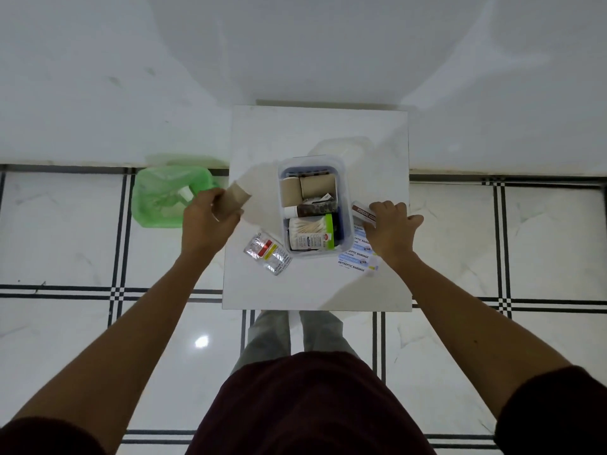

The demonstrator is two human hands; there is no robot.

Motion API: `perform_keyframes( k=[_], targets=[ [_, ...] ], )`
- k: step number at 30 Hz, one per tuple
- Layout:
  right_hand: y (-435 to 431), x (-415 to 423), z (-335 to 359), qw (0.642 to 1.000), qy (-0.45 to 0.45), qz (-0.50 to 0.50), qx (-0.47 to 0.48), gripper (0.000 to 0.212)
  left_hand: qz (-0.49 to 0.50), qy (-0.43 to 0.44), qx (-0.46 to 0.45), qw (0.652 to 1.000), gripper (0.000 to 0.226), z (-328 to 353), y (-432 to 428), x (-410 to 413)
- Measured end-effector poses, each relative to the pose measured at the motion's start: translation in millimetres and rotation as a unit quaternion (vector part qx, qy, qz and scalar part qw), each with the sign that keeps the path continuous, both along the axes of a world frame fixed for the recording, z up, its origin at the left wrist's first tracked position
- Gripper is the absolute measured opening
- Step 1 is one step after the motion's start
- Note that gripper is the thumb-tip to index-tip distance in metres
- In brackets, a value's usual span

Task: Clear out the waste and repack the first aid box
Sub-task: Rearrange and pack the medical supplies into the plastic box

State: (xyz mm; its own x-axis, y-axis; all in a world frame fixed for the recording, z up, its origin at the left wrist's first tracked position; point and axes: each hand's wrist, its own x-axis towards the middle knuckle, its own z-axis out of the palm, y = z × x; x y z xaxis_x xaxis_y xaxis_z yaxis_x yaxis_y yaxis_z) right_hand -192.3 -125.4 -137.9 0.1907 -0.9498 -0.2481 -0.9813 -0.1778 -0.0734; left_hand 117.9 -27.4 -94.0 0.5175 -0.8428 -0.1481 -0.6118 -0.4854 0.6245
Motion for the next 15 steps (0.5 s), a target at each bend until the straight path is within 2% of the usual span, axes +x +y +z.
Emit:
perform_keyframes(
  k=[3, 7, 9, 12, 15],
  targets=[
    [-1.9, -4.3, 7.2, 0.999, -0.020, -0.001, -0.026, 0.014, -0.049, -0.029, -0.070, 0.996, 0.047, 23.2, -19.3, 0.9],
    [-3.0, -8.5, 27.6, 0.994, -0.084, -0.041, -0.048, 0.021, -0.156, -0.059, -0.132, 0.977, 0.046, 53.6, -63.5, -19.4],
    [-2.3, -8.3, 38.0, 0.988, -0.128, -0.076, -0.045, 0.024, -0.220, -0.092, -0.105, 0.965, 0.046, 57.0, -81.2, -35.0],
    [2.7, -5.8, 53.1, 0.971, -0.203, -0.113, -0.054, 0.025, -0.301, -0.149, -0.009, 0.942, 0.043, 46.8, -95.8, -56.4],
    [8.6, -0.8, 64.9, 0.961, -0.234, -0.132, -0.066, 0.025, -0.341, -0.185, 0.051, 0.920, 0.040, 32.6, -100.6, -67.7]
  ],
)
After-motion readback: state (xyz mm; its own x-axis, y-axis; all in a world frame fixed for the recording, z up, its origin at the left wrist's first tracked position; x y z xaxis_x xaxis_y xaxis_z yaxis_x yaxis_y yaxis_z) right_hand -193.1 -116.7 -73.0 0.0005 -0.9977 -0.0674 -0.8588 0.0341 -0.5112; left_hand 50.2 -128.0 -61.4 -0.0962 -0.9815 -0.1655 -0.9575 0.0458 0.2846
